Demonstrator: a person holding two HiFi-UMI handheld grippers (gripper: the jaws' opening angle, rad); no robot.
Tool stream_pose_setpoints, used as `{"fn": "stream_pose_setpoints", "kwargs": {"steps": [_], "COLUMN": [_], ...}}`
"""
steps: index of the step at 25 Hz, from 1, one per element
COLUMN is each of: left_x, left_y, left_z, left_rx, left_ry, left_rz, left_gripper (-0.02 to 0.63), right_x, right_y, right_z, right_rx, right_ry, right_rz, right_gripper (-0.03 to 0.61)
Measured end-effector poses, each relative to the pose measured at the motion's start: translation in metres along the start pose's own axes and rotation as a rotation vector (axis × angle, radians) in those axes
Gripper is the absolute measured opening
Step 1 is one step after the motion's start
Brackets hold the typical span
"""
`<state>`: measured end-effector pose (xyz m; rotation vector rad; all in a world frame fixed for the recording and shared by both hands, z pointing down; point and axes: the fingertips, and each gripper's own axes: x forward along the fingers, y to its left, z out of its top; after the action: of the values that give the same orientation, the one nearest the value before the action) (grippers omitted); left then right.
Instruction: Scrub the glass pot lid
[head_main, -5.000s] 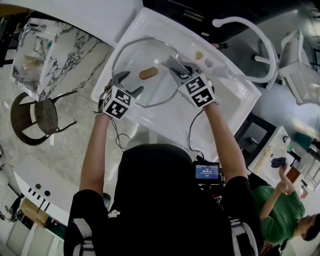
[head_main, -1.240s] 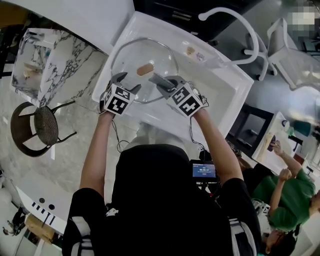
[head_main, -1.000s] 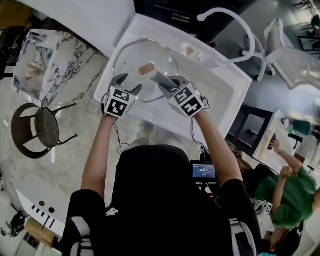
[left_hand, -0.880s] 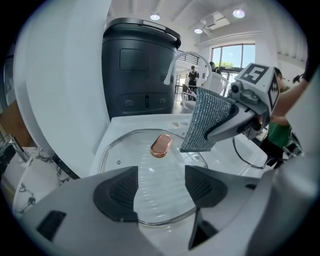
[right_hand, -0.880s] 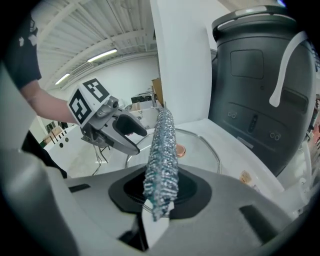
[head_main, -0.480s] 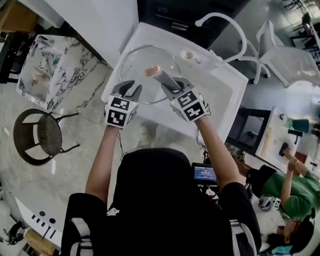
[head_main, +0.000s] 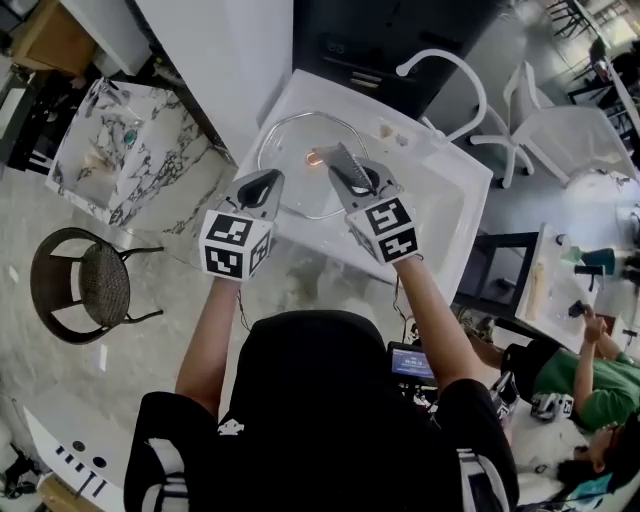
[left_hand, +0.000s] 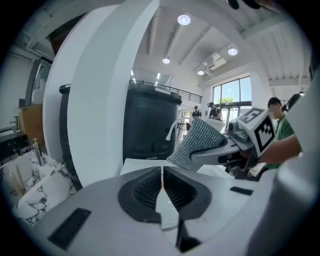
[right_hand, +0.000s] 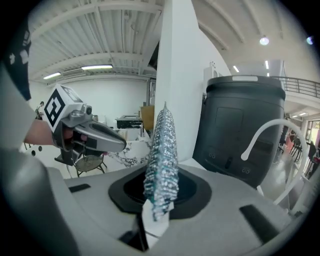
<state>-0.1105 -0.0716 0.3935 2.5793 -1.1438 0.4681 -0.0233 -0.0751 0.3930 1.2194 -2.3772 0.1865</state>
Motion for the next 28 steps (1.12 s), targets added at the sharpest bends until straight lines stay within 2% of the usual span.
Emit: {"fn": "stream_pose_setpoints", "kwargs": {"steps": [8, 15, 24, 28], "left_x": [-0.028, -0.046, -0.067, -0.081], "left_y": [-0.019, -0.035, -0.08, -0.103], "left_z": [0.045, 0.08, 0.1, 0.108], "left_rx": [0.063, 0.072, 0.052, 0.074], "left_ry": [-0.119, -0.194, -0.243, -0.272], "left_rz": [-0.007, 0.008, 0.049, 0.073], "left_gripper": [0.014, 0.014, 0.014, 0.014], "right_x": [-0.033, -0.06, -0.116, -0.144], "right_y": [0.012, 0.009, 0.006, 0.008], "right_z": [0.051, 0.086, 0.101, 0.107], "right_rx": [-0.036, -0.066, -0.066, -0.073], "right_ry": [-0.126, -0.218, -0.3, -0.34], "right_rz": [-0.039, -0.048, -0.032, -0.025], "right_gripper": [0.066, 0.066, 0.066, 0.066]}}
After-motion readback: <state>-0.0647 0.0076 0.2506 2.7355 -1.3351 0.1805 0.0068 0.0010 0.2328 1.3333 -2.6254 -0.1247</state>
